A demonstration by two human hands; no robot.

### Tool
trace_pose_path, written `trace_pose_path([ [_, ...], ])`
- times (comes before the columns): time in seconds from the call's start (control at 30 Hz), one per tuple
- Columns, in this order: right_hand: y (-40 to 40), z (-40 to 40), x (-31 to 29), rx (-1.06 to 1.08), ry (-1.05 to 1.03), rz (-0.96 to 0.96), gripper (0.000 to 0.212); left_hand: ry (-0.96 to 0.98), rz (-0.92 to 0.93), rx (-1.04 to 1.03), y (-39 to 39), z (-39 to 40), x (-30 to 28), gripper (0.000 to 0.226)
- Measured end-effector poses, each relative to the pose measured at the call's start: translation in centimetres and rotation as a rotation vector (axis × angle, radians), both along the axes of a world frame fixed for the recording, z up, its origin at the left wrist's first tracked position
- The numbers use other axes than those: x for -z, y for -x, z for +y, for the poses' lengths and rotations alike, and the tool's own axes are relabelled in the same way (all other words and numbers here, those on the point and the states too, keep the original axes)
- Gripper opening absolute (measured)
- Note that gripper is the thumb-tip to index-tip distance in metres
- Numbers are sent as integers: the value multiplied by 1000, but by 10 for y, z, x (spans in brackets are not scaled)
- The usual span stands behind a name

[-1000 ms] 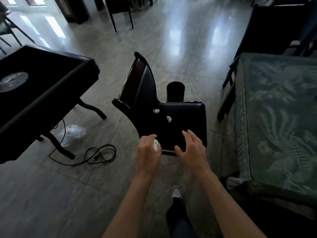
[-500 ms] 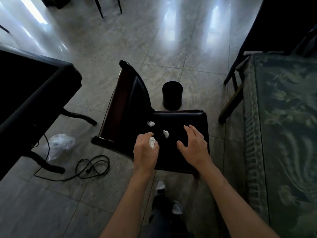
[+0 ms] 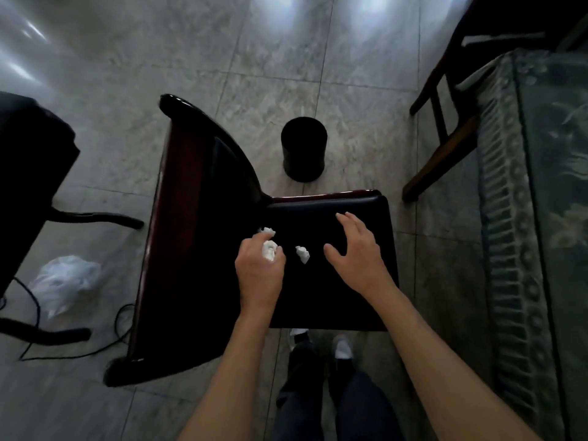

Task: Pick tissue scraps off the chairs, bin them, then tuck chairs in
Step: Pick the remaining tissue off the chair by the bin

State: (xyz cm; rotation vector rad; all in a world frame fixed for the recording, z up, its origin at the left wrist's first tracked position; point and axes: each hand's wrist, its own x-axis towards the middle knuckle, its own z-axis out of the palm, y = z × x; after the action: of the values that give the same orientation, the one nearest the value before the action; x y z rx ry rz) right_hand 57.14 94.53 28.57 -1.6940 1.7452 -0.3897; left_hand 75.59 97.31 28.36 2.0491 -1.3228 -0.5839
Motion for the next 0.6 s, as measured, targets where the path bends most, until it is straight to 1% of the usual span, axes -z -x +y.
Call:
trace_pose_path([
  [0.13,0,-29,34,9,-17,-5,69,-43,32,-40,5,-17,38,30],
  [0.33,0,-57,100,-44,-97,-20,69,-124,69,-127,17,-24,111,25],
  [0.6,-1,-53,195,-172,-179,12,69,-177,155,-257,24,-24,195,23],
])
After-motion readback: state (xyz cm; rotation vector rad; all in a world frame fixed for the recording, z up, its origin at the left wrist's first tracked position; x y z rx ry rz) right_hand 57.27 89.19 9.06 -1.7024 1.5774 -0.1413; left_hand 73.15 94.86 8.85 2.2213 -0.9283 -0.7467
